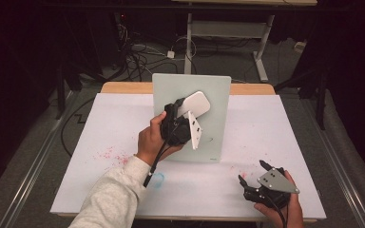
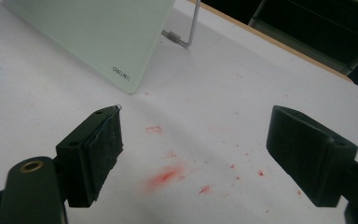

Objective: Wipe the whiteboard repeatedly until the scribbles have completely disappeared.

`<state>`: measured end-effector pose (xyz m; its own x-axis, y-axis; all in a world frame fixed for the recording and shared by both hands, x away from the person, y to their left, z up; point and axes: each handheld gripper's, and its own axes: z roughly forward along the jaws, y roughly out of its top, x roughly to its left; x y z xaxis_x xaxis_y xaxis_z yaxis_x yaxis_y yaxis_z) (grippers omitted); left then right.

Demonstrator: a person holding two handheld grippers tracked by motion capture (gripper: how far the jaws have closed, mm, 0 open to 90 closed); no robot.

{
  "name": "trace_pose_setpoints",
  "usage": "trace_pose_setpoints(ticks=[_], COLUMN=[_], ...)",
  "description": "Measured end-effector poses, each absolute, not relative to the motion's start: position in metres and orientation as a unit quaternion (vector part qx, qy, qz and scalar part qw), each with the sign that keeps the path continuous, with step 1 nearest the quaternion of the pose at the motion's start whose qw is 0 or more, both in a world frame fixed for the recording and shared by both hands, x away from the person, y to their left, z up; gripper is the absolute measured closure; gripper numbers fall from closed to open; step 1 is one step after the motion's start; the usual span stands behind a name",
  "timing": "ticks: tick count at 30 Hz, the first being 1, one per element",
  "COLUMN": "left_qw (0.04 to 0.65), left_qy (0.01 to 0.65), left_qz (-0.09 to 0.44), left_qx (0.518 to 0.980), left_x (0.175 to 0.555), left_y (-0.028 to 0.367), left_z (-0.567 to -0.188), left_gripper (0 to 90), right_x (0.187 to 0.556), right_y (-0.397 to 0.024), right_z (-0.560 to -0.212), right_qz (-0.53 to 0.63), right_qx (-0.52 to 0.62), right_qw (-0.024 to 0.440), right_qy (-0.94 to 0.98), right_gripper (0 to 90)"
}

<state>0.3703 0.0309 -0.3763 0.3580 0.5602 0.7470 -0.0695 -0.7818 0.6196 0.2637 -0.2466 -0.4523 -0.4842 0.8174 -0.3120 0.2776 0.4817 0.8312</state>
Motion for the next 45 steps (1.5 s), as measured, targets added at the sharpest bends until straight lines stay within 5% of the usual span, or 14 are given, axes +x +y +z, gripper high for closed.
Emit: trace_pose_setpoints(ticks=[10, 25, 45], left_qw=[0.259, 0.28, 0.219], left_qy=[0.109, 0.143, 0.07], left_qz=[0.548, 0.549, 0.545], left_qx=[0.788, 0.774, 0.807], left_x=[0.351, 0.373, 0.334], left_y=[0.016, 0.019, 0.038], left_z=[-0.425, -0.367, -0.469], left_gripper=[29.2, 29.2, 29.2], right_x=[0.263, 0.264, 0.263], right_y=[-0.246, -0.246, -0.244], right_z=[-0.452, -0.453, -0.453], right_qz=[0.37, 0.369, 0.367], right_qx=[0.353, 0.355, 0.35], right_qw=[0.363, 0.363, 0.364], right_qy=[0.779, 0.779, 0.781], right_gripper=[18.6, 18.7, 18.9])
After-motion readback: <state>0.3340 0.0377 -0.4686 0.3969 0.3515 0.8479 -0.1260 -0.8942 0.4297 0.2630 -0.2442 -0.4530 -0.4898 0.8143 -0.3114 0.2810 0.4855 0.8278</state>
